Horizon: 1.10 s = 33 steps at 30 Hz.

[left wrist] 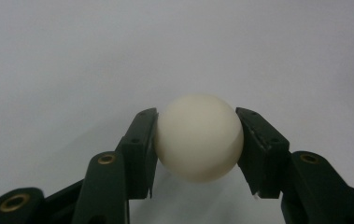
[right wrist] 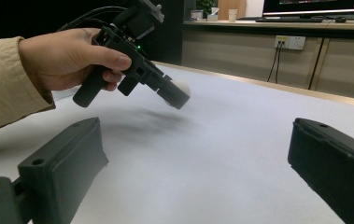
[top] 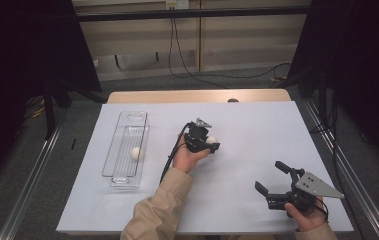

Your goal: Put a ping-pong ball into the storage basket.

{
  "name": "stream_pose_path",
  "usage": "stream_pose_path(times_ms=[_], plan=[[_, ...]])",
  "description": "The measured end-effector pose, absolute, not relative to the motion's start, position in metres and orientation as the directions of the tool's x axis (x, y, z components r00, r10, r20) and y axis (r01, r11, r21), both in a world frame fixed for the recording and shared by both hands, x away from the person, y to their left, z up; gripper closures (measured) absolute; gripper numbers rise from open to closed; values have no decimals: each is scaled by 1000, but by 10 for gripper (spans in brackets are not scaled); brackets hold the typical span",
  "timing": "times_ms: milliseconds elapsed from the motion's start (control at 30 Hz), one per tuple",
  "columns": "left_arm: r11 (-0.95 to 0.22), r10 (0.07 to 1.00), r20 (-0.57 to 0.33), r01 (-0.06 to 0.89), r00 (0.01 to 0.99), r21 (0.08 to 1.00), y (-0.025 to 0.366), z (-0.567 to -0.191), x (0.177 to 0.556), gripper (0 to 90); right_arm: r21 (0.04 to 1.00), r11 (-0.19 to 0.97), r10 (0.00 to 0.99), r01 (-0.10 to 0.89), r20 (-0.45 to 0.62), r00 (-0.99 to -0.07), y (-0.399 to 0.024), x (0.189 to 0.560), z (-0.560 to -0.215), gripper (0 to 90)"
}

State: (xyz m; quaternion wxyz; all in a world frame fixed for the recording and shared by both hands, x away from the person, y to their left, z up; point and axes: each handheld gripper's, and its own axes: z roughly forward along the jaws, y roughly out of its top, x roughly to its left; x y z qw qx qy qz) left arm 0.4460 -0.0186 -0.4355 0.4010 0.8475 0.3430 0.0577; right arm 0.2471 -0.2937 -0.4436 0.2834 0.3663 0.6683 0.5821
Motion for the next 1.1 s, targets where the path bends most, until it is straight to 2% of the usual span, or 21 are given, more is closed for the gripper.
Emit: stream_pose_path(times_ms=[1100], plan=[[-437,631,-192,548,752,713,7,-427,440,512,986,57,819,158,44,-572,-292,247,-444,30]])
